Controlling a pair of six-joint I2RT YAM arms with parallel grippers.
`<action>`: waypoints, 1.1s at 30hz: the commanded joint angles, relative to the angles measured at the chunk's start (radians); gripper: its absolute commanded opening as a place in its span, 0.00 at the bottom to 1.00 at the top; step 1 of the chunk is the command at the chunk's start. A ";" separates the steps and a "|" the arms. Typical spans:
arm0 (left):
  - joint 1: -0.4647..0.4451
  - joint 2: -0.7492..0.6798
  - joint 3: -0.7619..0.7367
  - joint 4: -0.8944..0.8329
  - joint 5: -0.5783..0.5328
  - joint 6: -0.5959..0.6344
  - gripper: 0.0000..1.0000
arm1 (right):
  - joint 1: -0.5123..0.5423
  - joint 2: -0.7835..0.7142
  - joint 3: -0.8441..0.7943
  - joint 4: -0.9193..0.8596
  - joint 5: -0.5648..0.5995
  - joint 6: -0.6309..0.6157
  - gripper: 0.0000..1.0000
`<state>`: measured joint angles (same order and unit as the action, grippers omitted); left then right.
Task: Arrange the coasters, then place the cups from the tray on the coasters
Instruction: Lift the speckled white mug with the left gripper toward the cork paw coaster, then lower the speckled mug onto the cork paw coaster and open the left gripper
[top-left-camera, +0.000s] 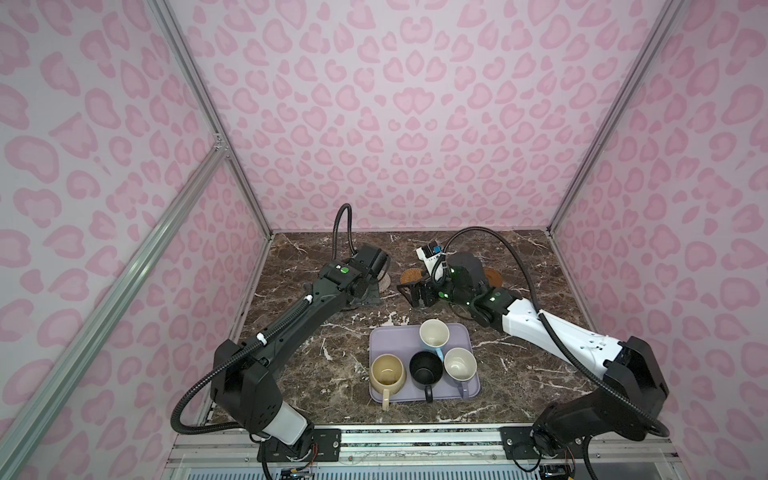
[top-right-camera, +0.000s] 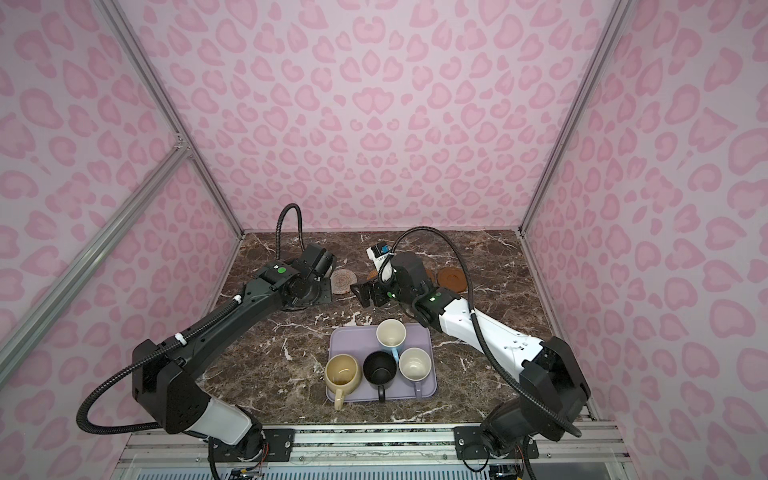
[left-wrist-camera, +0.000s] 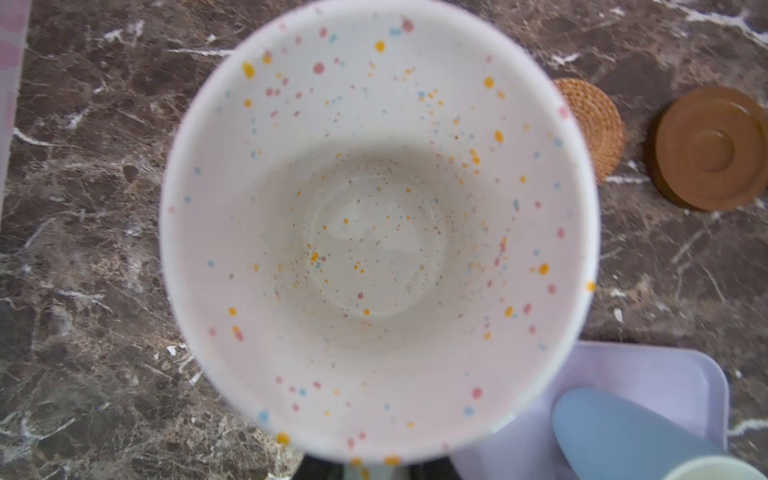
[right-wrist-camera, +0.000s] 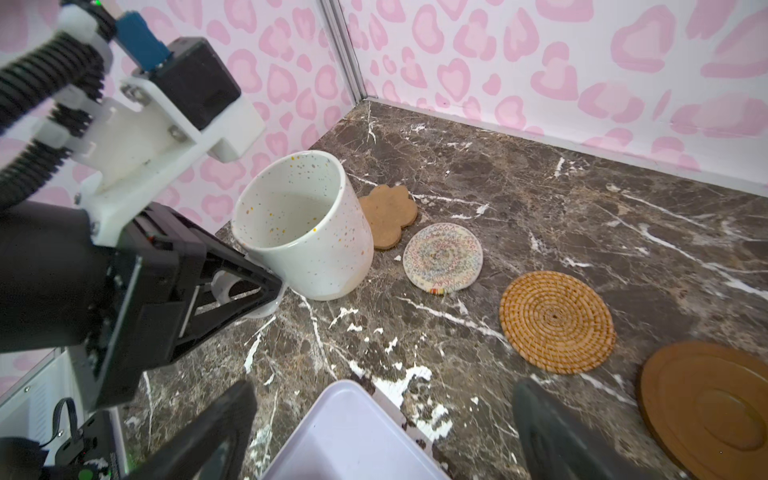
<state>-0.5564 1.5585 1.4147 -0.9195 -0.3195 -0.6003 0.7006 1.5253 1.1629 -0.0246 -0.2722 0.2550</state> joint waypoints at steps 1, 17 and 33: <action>0.055 0.035 0.028 0.103 -0.049 0.052 0.01 | 0.001 0.068 0.057 0.011 0.050 0.062 0.98; 0.264 0.314 0.173 0.231 -0.012 0.141 0.01 | 0.001 0.304 0.227 0.009 0.040 0.114 0.95; 0.301 0.457 0.213 0.292 0.013 0.149 0.01 | -0.039 0.322 0.175 0.006 -0.015 0.124 0.95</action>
<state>-0.2554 2.0102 1.6176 -0.7013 -0.2855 -0.4458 0.6609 1.8381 1.3460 -0.0273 -0.2710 0.3744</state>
